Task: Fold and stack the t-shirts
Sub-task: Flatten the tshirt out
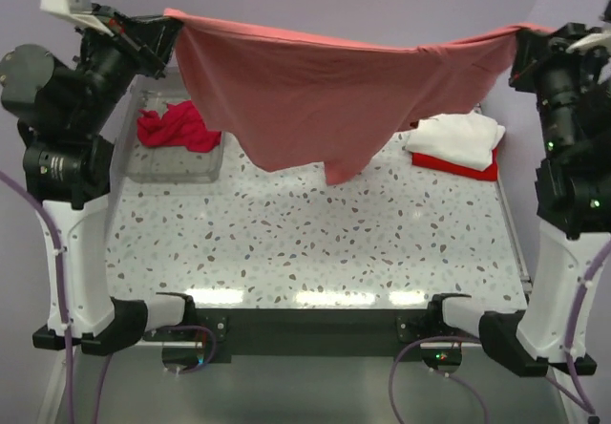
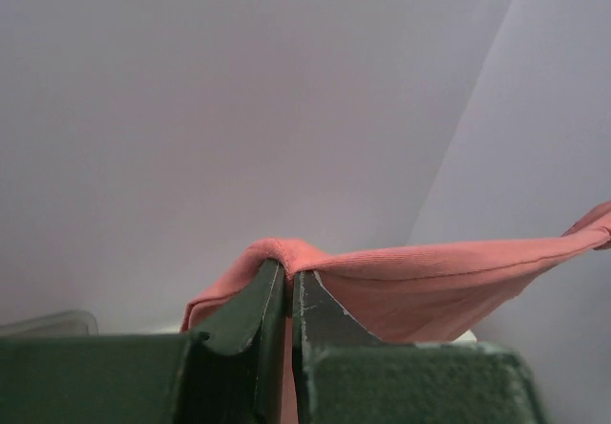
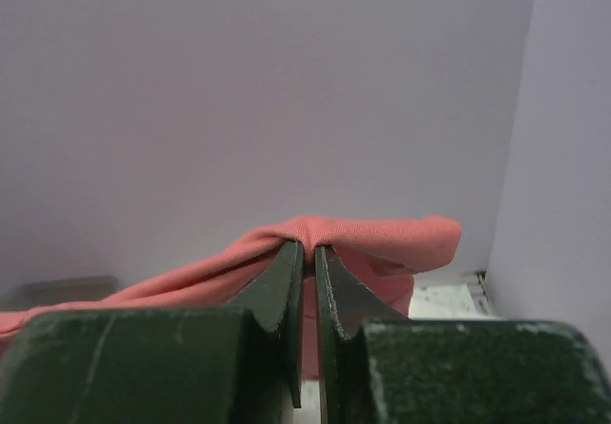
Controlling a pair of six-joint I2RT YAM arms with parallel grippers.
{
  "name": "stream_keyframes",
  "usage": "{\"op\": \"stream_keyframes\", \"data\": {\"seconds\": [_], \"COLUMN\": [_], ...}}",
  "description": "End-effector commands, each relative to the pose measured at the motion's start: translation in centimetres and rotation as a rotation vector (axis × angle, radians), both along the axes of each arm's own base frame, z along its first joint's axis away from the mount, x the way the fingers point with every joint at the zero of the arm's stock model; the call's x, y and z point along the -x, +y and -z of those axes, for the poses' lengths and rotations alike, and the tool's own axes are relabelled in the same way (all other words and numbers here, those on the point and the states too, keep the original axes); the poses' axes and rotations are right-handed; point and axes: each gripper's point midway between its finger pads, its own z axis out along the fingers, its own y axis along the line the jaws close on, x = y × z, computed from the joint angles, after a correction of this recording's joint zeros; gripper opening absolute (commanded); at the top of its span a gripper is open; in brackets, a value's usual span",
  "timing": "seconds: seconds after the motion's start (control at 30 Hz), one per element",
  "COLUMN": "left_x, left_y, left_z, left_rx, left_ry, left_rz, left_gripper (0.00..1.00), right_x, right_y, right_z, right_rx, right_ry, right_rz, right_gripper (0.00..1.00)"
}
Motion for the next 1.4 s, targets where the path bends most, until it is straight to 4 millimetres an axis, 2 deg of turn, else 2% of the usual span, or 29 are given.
{"op": "stream_keyframes", "data": {"seconds": [0.0,0.1,0.3,0.37,0.47,0.53,0.57,0.6,0.67,0.7,0.73,0.77,0.83,0.87,0.9,0.93,0.97,1.0,1.03,1.07,1.1,1.13,1.17,1.2,1.23,1.27,1.3,1.33,1.37], "left_x": [5.2,7.8,11.2,11.4,10.1,7.4,6.4,4.2,1.8,-0.4,-1.7,-3.4,-6.3,-7.5,-10.3,-11.8,-13.2,-16.5,-17.9,-19.2,-21.9,-22.9,-23.3,-24.6,-24.5,-24.3,-24.0,-23.5,-23.1], "left_y": [-0.1,0.2,0.2,-0.1,-0.5,-1.3,-1.4,-1.8,-2.0,-2.2,-2.1,-2.3,-2.4,-2.6,-2.5,-2.5,-2.7,-2.6,-3.2,-3.3,-2.6,-2.6,-2.6,-2.5,-2.8,-3.0,-2.9,-3.5,-3.8], "left_z": [-5.2,-6.4,-7.2,-7.2,-5.6,-2.5,-1.2,1.7,5.0,8.8,11.0,14.6,18.8,20.1,23.3,24.5,25.5,26.3,26.4,23.5,25.6,25.2,22.3,23.6,23.3,22.6,22.4,22.7,24.8], "left_rx": [0.044,0.070,0.112,0.128,0.153,0.165,0.167,0.163,0.154,0.148,0.130,0.128,0.100,0.096,0.078,0.052,0.047,0.041,0.020,0.025,0.022,0.018,0.014,0.006,-0.008,-0.015,-0.024,-0.047,-0.068], "left_ry": [-0.202,-0.240,-0.259,-0.249,-0.185,-0.082,-0.043,0.039,0.123,0.213,0.252,0.322,0.397,0.410,0.481,0.502,0.526,0.552,0.547,0.487,0.531,0.529,0.499,0.530,0.533,0.517,0.511,0.510,0.543], "left_rz": [0.048,0.049,0.080,0.098,0.125,0.151,0.155,0.160,0.152,0.140,0.126,0.119,0.103,0.105,0.081,0.073,0.075,0.046,0.052,0.040,-0.022,-0.032,-0.037,-0.057,-0.055,-0.055,-0.066,-0.063,-0.063], "left_gripper": [0.00,0.00,0.00,0.00,0.00,0.00,0.00,0.00,0.00,0.00,0.00,0.00,0.00,0.00,0.00,0.03,0.12,0.23,0.60,0.83,1.00,1.00,1.00,1.00,1.00,1.00,1.00,1.00,1.00], "right_x": [6.0,9.2,15.0,16.2,15.3,13.0,10.8,9.6,6.6,3.4,1.9,-1.5,-5.0,-9.0,-10.9,-13.3,-15.3,-19.6,-21.1,-22.0,-25.2,-25.8,-25.7,-25.7,-25.4,-25.2,-24.7,-23.3,-22.8], "right_y": [-0.7,-0.9,-1.7,-1.8,-2.3,-2.3,-2.2,-2.0,-1.3,-1.1,-0.9,-0.7,-0.2,0.2,0.3,0.6,0.8,1.1,1.5,1.9,2.3,2.6,2.7,2.8,3.1,3.1,3.1,3.1,3.1], "right_z": [-8.1,-10.4,-14.6,-15.5,-15.1,-13.8,-12.2,-11.3,-9.1,-5.9,-4.4,-1.0,2.4,5.9,7.6,9.5,11.4,14.5,16.7,14.2,18.8,19.0,18.4,18.4,17.7,19.5,19.8,18.1,19.0], "right_rx": [0.029,0.024,0.029,0.031,0.034,0.034,0.035,0.036,0.026,0.022,0.016,0.009,-0.003,-0.021,-0.028,-0.049,-0.058,-0.066,-0.110,-0.127,-0.141,-0.165,-0.175,-0.175,-0.178,-0.182,-0.180,-0.170,-0.167], "right_ry": [-0.291,-0.377,-0.536,-0.572,-0.556,-0.498,-0.442,-0.411,-0.343,-0.253,-0.216,-0.133,-0.054,0.027,0.067,0.110,0.161,0.240,0.314,0.284,0.395,0.413,0.420,0.421,0.402,0.438,0.440,0.399,0.419], "right_rz": [0.038,0.048,0.098,0.104,0.133,0.132,0.124,0.113,0.068,0.056,0.047,0.034,0.007,-0.018,-0.022,-0.032,-0.038,-0.056,-0.063,-0.088,-0.097,-0.107,-0.110,-0.110,-0.116,-0.113,-0.114,-0.118,-0.118], "right_gripper": [0.00,0.00,0.00,0.00,0.00,0.00,0.00,0.00,0.00,0.00,0.00,0.00,0.00,0.00,0.00,0.00,0.00,0.00,0.25,0.48,0.69,0.98,0.99,0.99,0.99,0.99,0.99,0.98,0.99]}}
